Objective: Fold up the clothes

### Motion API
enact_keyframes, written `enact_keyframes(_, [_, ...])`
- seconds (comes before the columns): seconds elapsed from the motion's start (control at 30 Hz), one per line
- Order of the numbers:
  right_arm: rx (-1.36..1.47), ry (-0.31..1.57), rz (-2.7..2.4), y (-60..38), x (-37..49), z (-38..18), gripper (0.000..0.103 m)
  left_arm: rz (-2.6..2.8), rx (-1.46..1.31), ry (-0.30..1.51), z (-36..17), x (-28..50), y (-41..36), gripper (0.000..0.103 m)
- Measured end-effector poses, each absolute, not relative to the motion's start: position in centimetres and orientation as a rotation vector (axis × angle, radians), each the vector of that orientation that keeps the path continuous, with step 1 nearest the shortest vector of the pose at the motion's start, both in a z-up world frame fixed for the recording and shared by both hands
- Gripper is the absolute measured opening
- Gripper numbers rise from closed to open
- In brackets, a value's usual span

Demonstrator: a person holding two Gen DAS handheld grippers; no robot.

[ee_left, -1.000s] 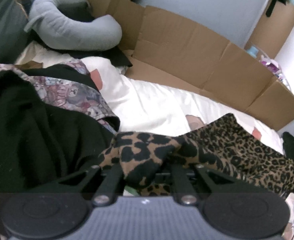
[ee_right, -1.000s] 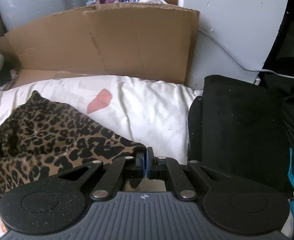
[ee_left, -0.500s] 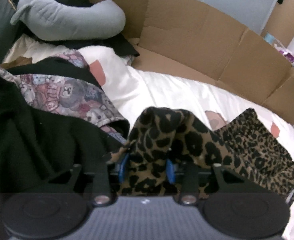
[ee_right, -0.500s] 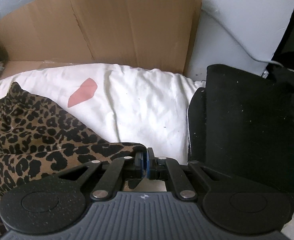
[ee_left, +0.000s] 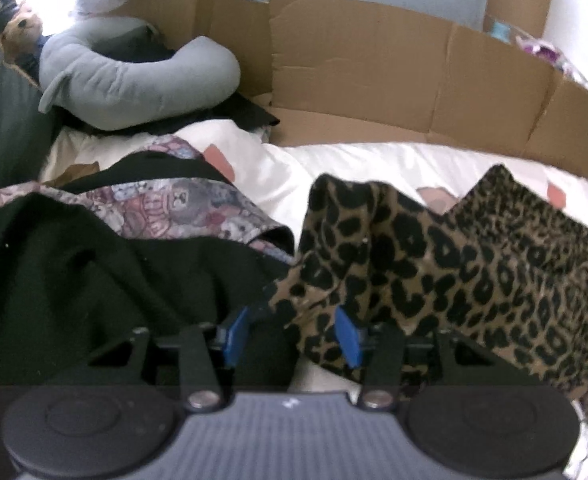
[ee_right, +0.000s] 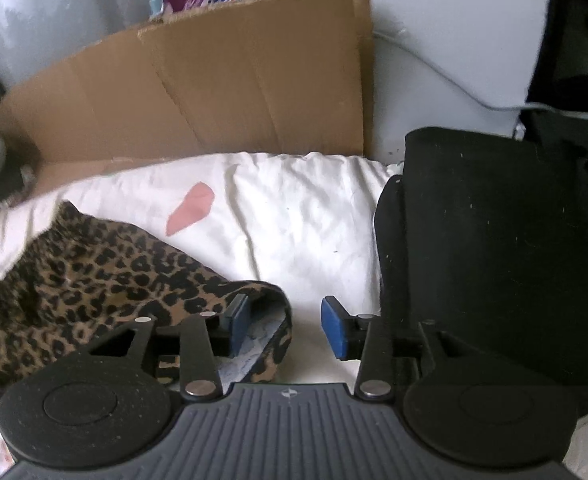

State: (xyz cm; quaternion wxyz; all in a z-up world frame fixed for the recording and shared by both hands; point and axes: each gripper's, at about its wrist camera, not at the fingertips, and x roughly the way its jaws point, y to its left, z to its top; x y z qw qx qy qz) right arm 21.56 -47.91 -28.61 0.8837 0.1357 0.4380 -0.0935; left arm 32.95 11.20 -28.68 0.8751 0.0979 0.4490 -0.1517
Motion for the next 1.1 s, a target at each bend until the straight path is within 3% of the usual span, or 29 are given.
enact_keyframes(0.43, [0.429,0.894,-0.189,-47.6,20.1,-28.9,0.064,-0.388,0.333,0.944,-30.7,35.0,9.3,0.054])
enact_keyframes(0.53, [0.496,0.886,-0.194,-47.9,20.8,-29.9,0.071,-0.396,0.329,0.951,-31.5,35.3,8.7,0.055])
enact_keyframes(0.6, [0.557,0.882,-0.208,-48.1,21.2,-30.8,0.083,-0.397,0.331,0.953,-31.9,35.3,8.6,0.053])
enact_keyframes(0.7, [0.619,0.894,-0.251,-48.6,21.8,-32.1,0.084,-0.394,0.333,0.949,-32.3,35.1,8.4,0.034])
enact_keyframes(0.77, [0.634,0.918,-0.291,-48.8,22.1,-33.1,0.084,-0.396,0.322,0.957,-32.4,34.9,8.5,0.005])
enact_keyframes(0.87, [0.692,0.931,-0.315,-49.2,22.1,-34.2,0.083,-0.389,0.286,0.955,-31.9,34.3,8.8,0.004])
enact_keyframes(0.93, [0.726,0.924,-0.278,-49.1,22.2,-34.6,0.079,-0.381,0.249,0.954,-31.2,33.8,9.2,0.003])
enact_keyframes(0.97, [0.736,0.920,-0.257,-49.1,22.3,-34.7,0.069,-0.377,0.227,0.953,-30.8,33.5,9.5,0.003])
enact_keyframes(1.03, [0.745,0.920,-0.227,-48.8,22.5,-35.0,0.045,-0.366,0.190,0.950,-29.9,32.7,10.0,0.003])
enact_keyframes(1.1, [0.749,0.928,-0.226,-48.7,22.7,-35.1,0.000,-0.355,0.152,0.945,-29.0,32.1,10.5,0.003])
